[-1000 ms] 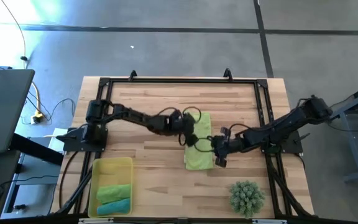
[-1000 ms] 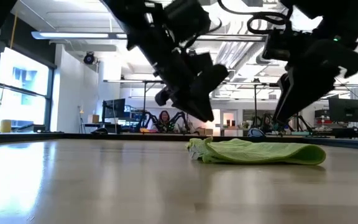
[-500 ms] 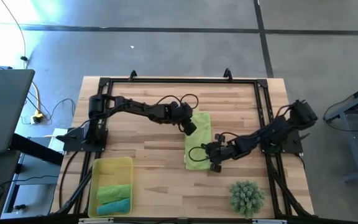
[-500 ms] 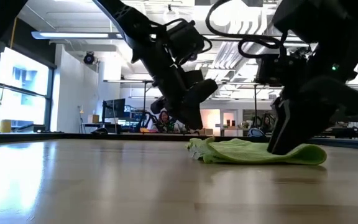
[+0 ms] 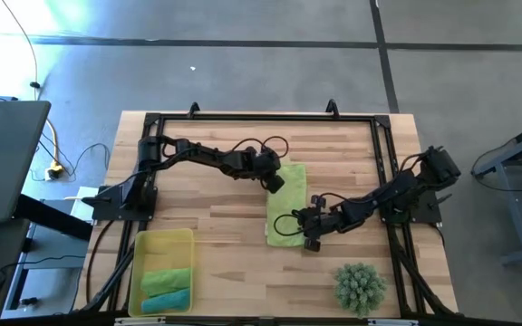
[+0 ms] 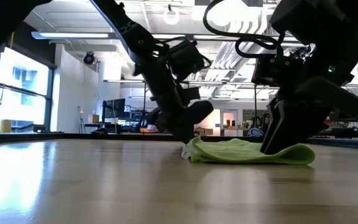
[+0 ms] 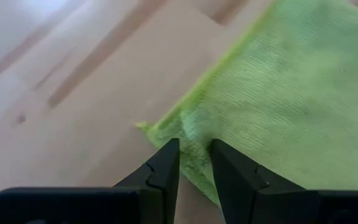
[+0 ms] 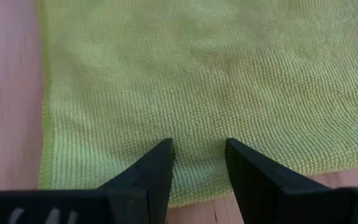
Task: Roll microfiber towels into tight, uniform cylinder then place into a basket
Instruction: Roll the light green microfiber towel
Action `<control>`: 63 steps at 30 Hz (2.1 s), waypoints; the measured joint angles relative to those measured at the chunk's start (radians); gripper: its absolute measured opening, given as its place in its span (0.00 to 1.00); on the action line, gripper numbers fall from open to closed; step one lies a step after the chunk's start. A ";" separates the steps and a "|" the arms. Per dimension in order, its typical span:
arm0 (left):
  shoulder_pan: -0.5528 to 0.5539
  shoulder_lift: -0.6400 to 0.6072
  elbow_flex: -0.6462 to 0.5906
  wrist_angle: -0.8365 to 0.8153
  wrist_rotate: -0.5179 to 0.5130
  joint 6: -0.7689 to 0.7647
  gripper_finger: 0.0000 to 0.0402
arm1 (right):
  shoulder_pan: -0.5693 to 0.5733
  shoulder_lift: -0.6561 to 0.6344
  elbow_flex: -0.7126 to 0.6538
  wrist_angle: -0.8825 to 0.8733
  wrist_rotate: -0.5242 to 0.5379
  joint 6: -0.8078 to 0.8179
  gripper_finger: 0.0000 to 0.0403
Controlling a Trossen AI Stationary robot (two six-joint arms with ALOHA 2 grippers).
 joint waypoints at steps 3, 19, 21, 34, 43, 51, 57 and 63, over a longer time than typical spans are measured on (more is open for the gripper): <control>0.017 0.005 0.000 -0.004 -0.027 -0.044 0.20 | 0.000 0.000 0.000 0.003 -0.001 0.000 0.35; -0.037 -0.033 0.000 -0.019 -0.038 -0.053 0.16 | 0.000 -0.098 -0.005 -0.069 -0.027 -0.074 0.35; -0.053 -0.060 0.000 -0.020 -0.034 -0.050 0.16 | 0.000 -0.131 -0.005 -0.093 -0.026 -0.083 0.35; -0.296 -0.142 0.001 -0.032 0.363 0.212 0.16 | 0.111 -0.218 -0.003 -0.217 -0.104 -0.227 0.35; -0.480 -0.140 0.001 0.019 0.308 0.307 0.30 | 0.145 -0.217 -0.003 -0.180 -0.103 -0.241 0.35; -0.575 -0.069 0.000 0.088 0.068 0.511 0.40 | 0.170 -0.214 -0.002 -0.170 -0.102 -0.239 0.35; -0.579 -0.046 0.001 0.093 0.030 0.493 0.40 | 0.228 -0.187 -0.001 -0.134 -0.069 -0.298 0.35; -0.545 -0.016 0.001 0.086 0.088 0.385 0.40 | 0.249 -0.122 0.000 -0.122 -0.033 -0.386 0.35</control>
